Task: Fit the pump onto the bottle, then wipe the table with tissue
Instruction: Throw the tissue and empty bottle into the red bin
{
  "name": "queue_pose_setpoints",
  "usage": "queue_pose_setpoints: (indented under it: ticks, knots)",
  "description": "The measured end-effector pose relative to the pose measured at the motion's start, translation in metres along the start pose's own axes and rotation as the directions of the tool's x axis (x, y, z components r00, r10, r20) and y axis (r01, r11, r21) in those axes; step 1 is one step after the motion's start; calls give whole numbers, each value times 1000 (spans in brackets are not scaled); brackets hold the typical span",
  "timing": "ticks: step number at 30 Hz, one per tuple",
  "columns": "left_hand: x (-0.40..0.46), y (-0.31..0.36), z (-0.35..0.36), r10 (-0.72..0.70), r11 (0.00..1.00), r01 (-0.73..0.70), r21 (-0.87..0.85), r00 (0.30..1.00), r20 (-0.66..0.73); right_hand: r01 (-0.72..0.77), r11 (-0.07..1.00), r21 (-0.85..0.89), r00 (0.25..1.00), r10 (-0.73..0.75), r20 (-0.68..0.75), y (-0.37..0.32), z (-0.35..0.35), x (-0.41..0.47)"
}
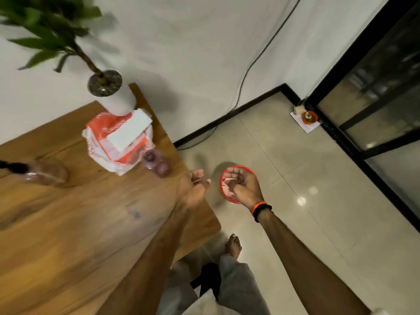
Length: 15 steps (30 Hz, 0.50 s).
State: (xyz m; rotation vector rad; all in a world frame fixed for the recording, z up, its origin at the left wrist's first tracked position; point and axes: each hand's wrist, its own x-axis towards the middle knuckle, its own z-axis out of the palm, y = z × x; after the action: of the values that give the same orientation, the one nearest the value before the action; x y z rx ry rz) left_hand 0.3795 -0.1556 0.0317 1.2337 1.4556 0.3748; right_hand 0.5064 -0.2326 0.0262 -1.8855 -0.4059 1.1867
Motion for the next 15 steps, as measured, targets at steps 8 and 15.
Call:
queue_pose_setpoints:
  ticks: [8,15]
  knots:
    - [-1,-10,-111,-115,990,111,-91,992,-49,64,991,-114,997,-59,48,-37,98,-11]
    - [37,-10,-162,50,999,-50,1,998,25,91,949,-302,995,-73,69,-63,151,-7]
